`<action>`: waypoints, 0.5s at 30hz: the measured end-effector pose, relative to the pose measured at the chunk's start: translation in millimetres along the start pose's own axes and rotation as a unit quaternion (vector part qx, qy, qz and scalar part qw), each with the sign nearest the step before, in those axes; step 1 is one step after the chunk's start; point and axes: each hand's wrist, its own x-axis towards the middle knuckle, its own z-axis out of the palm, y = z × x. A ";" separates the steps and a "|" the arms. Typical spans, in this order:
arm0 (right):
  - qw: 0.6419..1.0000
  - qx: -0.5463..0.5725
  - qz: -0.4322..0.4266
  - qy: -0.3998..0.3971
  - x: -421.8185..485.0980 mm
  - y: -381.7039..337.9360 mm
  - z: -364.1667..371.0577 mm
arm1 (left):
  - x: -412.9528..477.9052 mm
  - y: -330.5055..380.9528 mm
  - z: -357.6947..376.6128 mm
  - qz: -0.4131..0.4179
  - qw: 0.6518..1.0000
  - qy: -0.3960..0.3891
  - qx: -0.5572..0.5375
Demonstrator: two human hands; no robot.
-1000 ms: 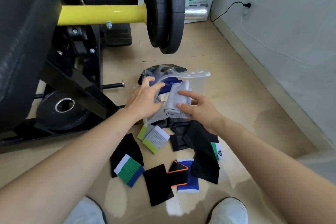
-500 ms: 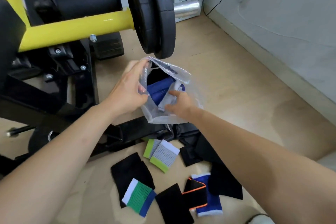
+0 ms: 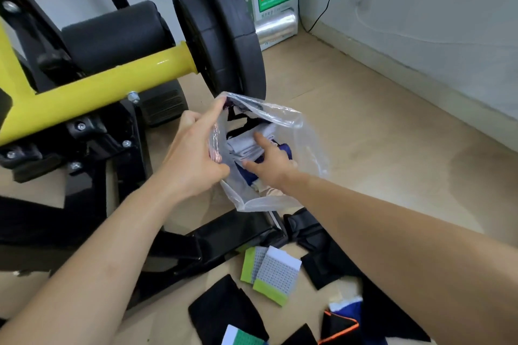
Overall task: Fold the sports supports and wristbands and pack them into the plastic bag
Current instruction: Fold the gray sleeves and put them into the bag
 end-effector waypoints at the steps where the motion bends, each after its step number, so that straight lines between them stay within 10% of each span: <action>1: 0.997 -0.075 0.010 -0.028 7.3 2.0 4.0 | 1.5 0.4 -0.3 -0.001 1.000 0.002 -0.003; 6: 0.917 -0.391 -0.071 -0.028 17.0 11.1 6.5 | 2.5 -7.1 6.9 0.011 1.000 0.010 -0.019; 15: 0.876 -0.440 -0.116 -0.161 33.0 17.8 14.2 | -13.2 -18.0 11.5 0.002 1.000 -0.005 -0.021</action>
